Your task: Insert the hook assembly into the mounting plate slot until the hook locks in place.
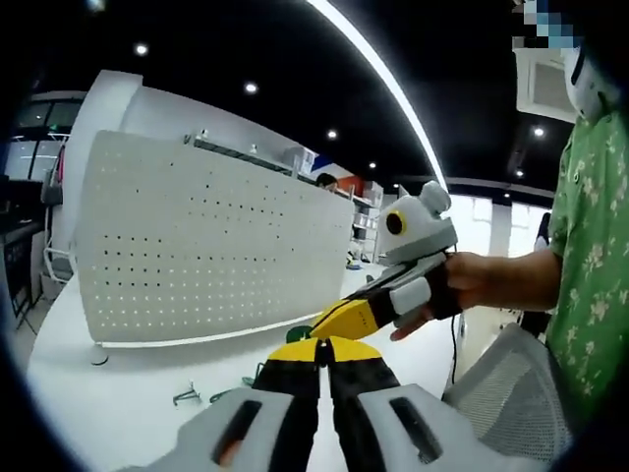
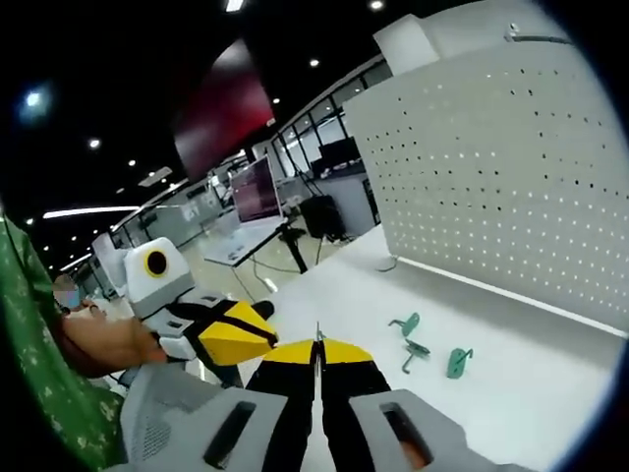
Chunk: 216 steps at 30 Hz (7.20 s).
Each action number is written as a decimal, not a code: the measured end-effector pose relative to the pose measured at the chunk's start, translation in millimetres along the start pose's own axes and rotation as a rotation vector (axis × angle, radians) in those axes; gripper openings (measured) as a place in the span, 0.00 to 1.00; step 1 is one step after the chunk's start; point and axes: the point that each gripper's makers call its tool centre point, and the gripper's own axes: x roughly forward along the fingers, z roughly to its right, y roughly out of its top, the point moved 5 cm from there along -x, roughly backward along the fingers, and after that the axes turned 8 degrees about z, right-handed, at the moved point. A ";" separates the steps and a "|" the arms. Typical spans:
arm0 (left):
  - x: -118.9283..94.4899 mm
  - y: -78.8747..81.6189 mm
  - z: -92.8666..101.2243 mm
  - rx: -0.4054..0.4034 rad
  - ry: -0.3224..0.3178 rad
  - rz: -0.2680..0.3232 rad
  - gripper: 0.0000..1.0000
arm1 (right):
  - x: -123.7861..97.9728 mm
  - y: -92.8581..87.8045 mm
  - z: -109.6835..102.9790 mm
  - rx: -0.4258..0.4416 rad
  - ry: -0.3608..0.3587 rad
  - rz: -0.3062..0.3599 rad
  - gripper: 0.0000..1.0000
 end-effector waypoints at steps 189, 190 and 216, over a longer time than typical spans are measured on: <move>100.6 179.1 -256.2 0.372 0.700 0.171 0.03 | -98.6 114.8 53.2 -0.295 -0.254 0.320 0.97; 100.9 179.0 -256.5 0.372 0.700 0.170 0.03 | -98.8 115.3 53.3 -0.294 -0.255 0.321 0.97; 103.1 171.3 -265.4 0.432 0.707 0.179 0.03 | -98.0 119.9 55.5 -0.291 -0.259 0.325 0.95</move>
